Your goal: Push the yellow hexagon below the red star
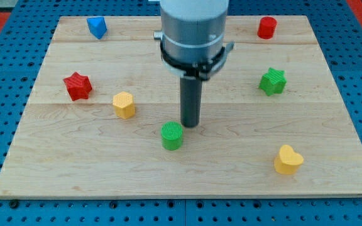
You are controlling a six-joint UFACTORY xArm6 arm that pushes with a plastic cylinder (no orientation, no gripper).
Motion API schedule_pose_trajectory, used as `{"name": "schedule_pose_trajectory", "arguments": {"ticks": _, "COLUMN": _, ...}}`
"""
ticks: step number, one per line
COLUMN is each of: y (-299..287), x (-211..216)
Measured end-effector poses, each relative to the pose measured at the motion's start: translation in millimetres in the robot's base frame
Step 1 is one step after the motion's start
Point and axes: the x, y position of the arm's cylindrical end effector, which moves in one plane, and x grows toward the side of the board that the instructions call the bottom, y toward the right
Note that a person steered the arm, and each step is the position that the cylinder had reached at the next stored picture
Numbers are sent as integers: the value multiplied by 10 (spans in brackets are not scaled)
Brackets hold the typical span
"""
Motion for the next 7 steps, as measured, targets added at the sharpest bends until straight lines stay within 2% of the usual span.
{"name": "schedule_pose_trajectory", "arguments": {"ticks": 1, "y": -230, "x": 121}}
{"name": "schedule_pose_trajectory", "arguments": {"ticks": 2, "y": -314, "x": 446}}
{"name": "schedule_pose_trajectory", "arguments": {"ticks": 3, "y": -349, "x": 431}}
{"name": "schedule_pose_trajectory", "arguments": {"ticks": 4, "y": -399, "x": -154}}
{"name": "schedule_pose_trajectory", "arguments": {"ticks": 5, "y": -662, "x": -543}}
{"name": "schedule_pose_trajectory", "arguments": {"ticks": 6, "y": -1309, "x": -124}}
{"name": "schedule_pose_trajectory", "arguments": {"ticks": 7, "y": -1688, "x": -121}}
